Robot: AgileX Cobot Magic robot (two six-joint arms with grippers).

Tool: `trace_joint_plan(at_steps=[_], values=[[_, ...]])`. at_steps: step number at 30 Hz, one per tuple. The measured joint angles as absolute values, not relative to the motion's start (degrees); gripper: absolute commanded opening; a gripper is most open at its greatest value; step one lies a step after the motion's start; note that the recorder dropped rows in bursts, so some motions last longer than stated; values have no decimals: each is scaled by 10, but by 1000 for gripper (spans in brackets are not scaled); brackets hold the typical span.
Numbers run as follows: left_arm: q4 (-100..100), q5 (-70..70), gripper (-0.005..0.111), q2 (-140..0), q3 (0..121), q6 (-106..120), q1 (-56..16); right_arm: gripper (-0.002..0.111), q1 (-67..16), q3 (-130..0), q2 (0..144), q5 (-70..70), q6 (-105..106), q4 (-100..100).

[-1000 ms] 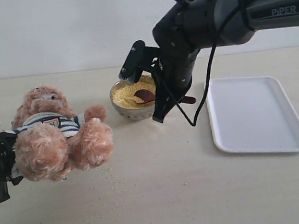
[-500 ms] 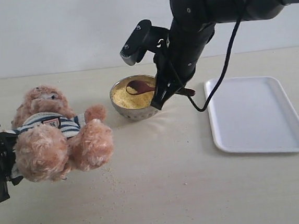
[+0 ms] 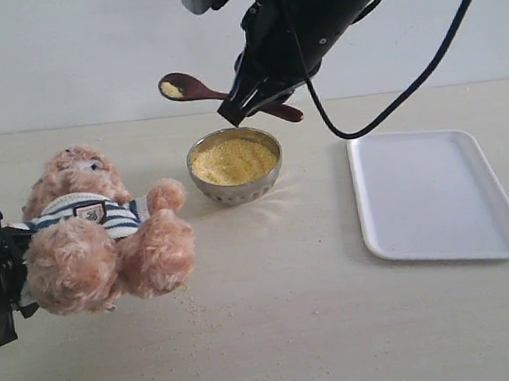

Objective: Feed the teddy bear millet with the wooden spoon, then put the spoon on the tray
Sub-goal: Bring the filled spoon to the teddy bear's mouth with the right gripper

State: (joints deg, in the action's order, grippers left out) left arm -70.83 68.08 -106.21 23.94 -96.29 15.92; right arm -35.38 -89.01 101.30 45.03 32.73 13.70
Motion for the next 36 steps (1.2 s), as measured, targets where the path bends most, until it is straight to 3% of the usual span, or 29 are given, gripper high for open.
trace_joint_plan(at_steps=[12,27,36], values=[[-744,681,5,-1062,239,-990,159,0,-459,-890,1016,348,349,172],[-752,681,5,-1062,239,-1003,103,0,-463,-890,1075,300,384,122],[-724,681,5,-1062,239,-1003,103,0,-463,-890,1075,349,360,-4]])
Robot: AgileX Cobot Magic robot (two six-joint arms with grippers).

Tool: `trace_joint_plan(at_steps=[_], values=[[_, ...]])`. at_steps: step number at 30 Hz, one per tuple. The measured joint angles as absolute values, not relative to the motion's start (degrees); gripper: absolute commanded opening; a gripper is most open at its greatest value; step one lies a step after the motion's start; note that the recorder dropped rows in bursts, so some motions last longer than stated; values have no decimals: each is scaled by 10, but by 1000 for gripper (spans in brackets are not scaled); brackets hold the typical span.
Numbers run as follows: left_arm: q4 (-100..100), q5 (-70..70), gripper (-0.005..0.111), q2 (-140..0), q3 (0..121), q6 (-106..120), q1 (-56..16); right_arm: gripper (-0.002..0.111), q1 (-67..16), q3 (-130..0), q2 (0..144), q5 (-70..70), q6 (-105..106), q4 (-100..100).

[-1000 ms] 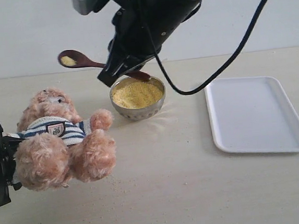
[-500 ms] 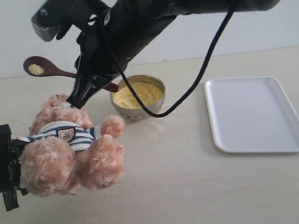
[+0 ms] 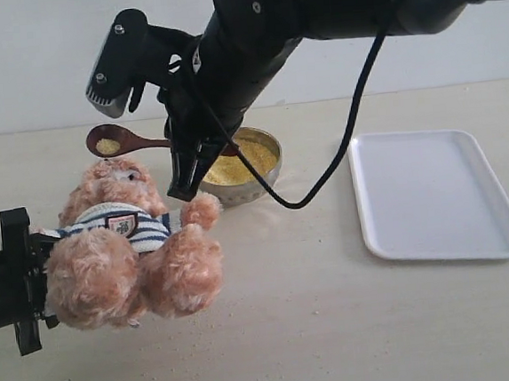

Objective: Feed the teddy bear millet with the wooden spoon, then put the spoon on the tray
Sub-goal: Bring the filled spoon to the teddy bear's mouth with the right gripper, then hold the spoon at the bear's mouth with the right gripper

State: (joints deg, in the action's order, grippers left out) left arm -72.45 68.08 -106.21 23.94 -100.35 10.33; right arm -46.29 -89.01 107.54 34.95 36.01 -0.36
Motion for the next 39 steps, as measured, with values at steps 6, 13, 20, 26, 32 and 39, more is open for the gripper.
trace_joint_plan(at_steps=[6,13,20,26,32,39], values=[[-725,681,5,-1062,239,-1003,103,0,-463,-890,1075,352,352,-38],[-725,681,5,-1062,244,-1003,103,0,-463,-890,1080,352,351,-52],[-733,681,5,-1062,262,-1017,103,0,-475,-890,1096,350,349,-76],[-737,681,5,-1062,262,-1023,103,0,-492,-890,1096,329,311,-157],[-737,681,5,-1062,262,-1024,103,0,-510,-890,1101,340,274,-250],[-737,681,5,-1062,262,-1024,103,0,-529,-890,1109,348,208,-329]])
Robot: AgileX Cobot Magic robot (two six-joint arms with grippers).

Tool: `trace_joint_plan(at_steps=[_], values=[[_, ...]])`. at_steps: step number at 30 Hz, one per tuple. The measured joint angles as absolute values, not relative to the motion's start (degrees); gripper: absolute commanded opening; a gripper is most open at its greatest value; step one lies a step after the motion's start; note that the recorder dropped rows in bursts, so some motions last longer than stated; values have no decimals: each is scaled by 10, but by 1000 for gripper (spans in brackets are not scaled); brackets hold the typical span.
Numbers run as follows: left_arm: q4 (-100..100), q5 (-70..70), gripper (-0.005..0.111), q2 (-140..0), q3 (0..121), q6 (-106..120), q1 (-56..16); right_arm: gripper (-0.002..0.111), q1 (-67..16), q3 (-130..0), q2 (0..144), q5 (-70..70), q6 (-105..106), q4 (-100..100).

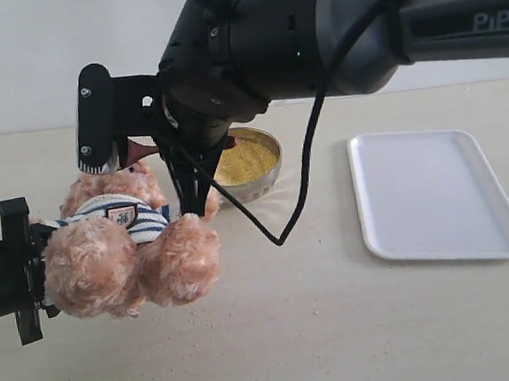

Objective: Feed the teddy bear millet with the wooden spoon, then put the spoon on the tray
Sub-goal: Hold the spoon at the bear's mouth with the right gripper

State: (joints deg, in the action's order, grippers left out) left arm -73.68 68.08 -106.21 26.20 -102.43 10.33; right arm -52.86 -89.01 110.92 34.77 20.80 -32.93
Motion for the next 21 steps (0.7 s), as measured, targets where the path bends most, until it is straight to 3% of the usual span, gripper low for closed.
trace_joint_plan(at_steps=[21], values=[[-737,681,5,-1062,262,-1025,103,0,-550,-890,1109,367,132,-413]])
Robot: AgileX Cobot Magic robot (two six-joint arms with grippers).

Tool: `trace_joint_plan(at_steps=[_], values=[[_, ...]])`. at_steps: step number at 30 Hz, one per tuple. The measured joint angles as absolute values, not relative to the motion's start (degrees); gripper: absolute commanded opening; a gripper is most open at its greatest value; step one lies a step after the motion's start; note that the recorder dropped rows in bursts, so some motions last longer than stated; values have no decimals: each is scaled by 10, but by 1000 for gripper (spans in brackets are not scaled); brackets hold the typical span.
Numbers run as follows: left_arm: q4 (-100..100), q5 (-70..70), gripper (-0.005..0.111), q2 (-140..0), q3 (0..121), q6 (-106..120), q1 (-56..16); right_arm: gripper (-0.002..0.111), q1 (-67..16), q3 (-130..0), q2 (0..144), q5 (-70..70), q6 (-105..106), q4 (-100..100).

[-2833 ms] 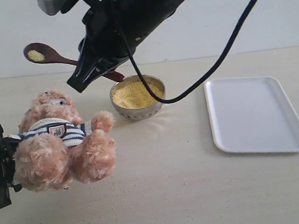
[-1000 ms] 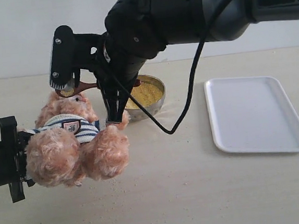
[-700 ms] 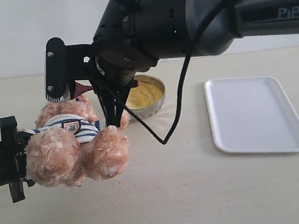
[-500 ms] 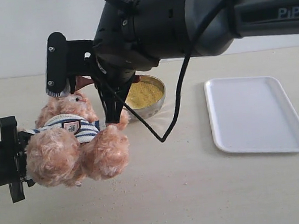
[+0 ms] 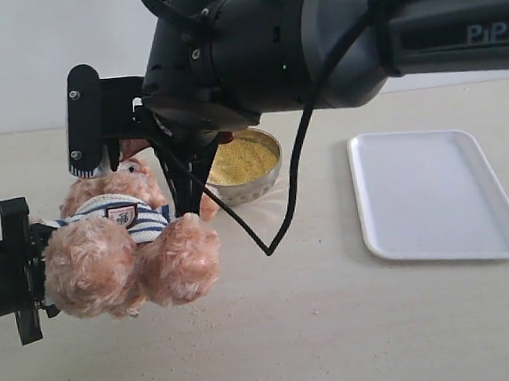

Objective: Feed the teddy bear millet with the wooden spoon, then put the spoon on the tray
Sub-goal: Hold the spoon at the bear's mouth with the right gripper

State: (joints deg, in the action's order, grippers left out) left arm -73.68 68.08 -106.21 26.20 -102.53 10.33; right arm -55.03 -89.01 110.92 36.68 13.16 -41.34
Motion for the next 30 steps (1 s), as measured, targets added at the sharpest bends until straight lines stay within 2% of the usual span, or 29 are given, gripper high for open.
trace_joint_plan(at_steps=[30], values=[[-737,681,5,-1062,262,-1025,103,0,-571,-890,1111,393,76,-465]])
